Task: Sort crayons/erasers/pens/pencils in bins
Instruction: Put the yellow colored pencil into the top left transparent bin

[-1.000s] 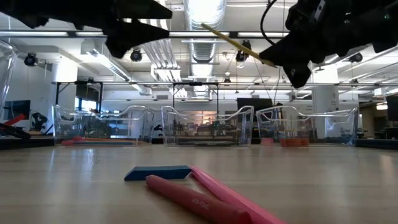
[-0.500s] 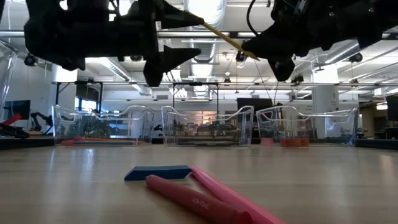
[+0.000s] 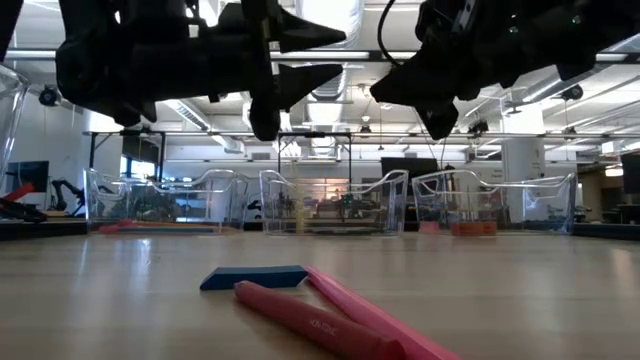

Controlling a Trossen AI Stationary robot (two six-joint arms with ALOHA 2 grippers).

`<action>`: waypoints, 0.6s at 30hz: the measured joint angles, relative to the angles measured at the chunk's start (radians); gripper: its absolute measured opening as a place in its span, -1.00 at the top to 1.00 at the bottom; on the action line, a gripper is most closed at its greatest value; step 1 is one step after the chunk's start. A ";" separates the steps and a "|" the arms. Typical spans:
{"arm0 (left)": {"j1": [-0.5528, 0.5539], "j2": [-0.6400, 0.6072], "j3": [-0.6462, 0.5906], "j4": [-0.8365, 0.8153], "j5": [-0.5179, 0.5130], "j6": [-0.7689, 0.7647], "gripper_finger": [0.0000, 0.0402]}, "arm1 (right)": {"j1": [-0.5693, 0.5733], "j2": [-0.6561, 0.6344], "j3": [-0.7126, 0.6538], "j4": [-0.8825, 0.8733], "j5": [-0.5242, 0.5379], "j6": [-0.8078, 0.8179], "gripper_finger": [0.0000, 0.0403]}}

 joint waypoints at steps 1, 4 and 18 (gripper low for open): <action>0.000 0.000 -0.002 -0.002 0.000 0.000 0.23 | 0.000 -0.001 0.000 -0.004 0.000 0.000 0.97; 0.000 0.000 -0.004 -0.044 0.000 0.000 0.63 | 0.000 -0.013 0.000 -0.004 0.000 0.000 0.96; -0.006 -0.426 0.089 -1.190 -0.128 0.095 0.92 | 0.000 -0.069 -0.008 -0.097 0.005 -0.001 0.96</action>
